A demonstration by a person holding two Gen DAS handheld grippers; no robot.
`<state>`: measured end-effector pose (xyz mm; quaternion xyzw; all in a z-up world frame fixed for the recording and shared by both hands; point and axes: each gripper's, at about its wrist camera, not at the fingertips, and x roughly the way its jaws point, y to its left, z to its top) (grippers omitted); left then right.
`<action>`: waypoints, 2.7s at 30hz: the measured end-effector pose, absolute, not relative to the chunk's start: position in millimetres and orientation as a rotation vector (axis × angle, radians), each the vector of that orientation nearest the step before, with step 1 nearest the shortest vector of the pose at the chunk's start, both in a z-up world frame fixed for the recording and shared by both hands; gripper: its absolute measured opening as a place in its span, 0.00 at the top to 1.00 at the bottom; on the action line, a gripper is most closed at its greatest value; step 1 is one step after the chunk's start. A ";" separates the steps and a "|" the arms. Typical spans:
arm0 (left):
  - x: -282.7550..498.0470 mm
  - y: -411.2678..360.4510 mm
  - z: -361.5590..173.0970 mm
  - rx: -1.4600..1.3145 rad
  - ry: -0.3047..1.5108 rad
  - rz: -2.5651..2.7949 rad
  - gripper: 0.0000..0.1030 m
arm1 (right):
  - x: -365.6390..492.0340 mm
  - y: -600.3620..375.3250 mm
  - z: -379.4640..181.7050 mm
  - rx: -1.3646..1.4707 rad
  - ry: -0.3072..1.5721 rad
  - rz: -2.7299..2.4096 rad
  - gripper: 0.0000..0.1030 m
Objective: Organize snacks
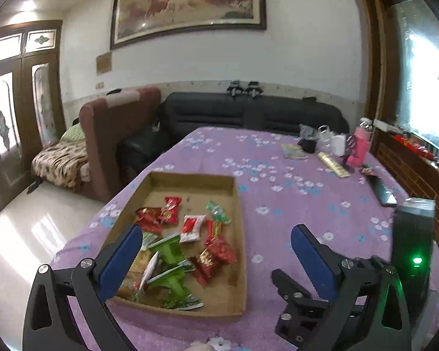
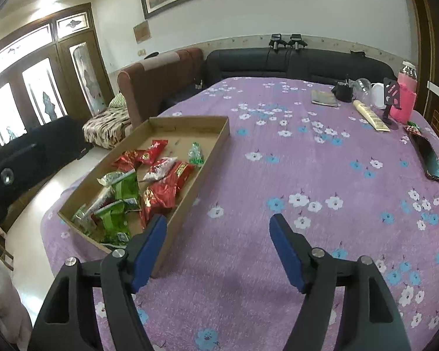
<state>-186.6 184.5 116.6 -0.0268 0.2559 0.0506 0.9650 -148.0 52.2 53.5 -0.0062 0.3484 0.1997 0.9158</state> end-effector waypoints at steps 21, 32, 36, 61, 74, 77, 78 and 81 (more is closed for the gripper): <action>-171.5 225.7 82.1 -0.153 0.667 0.169 0.01 | -161.1 94.1 43.5 -0.135 0.746 0.429 0.25; -170.7 229.3 80.2 -0.174 0.683 0.158 0.01 | -163.0 101.0 40.3 -0.152 0.758 0.438 0.24; -170.3 229.8 79.2 -0.179 0.690 0.155 0.01 | -163.7 101.3 40.2 -0.154 0.760 0.439 0.24; -169.2 237.4 72.7 -0.230 0.713 0.134 0.01 | -169.2 109.6 36.0 -0.180 0.773 0.452 0.23; -173.6 231.8 81.5 -0.199 0.672 0.108 0.01 | -172.4 111.0 38.5 -0.177 0.761 0.469 0.23; -172.2 231.0 87.0 -0.211 0.658 0.088 0.01 | -173.5 107.0 41.6 -0.168 0.748 0.462 0.23; -171.9 230.1 89.6 -0.216 0.650 0.084 0.01 | -173.5 104.4 42.4 -0.163 0.745 0.459 0.23; -168.3 222.7 96.0 -0.195 0.648 0.083 0.01 | -171.5 91.8 46.7 -0.130 0.731 0.443 0.23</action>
